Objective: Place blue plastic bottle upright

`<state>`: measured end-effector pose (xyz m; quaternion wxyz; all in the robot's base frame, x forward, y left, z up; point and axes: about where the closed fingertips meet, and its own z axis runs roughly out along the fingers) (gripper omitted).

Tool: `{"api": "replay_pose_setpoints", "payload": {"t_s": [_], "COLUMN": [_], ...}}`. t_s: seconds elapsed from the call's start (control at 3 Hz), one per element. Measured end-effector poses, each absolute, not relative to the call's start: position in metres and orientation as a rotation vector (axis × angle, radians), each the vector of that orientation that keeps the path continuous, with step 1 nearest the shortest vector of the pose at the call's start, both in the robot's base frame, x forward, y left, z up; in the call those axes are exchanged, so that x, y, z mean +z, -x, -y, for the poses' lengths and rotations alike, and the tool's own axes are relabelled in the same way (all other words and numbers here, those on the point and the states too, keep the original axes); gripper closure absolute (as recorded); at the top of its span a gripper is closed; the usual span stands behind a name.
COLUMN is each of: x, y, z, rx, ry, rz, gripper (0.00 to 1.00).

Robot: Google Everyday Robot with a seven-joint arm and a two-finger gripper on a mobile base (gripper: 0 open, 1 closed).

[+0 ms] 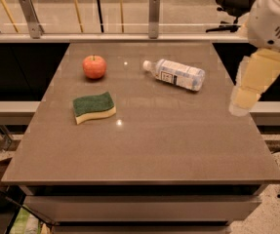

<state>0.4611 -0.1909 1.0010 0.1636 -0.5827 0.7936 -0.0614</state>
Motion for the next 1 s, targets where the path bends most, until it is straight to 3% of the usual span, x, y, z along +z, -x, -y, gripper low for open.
{"api": "replay_pose_setpoints", "payload": {"t_s": [1.0], "x": [0.983], "y": [-0.526], "z": [0.157], "rx": [-0.172], "ry": [1.537], "rz": [-2.409], "gripper": [0.00]}}
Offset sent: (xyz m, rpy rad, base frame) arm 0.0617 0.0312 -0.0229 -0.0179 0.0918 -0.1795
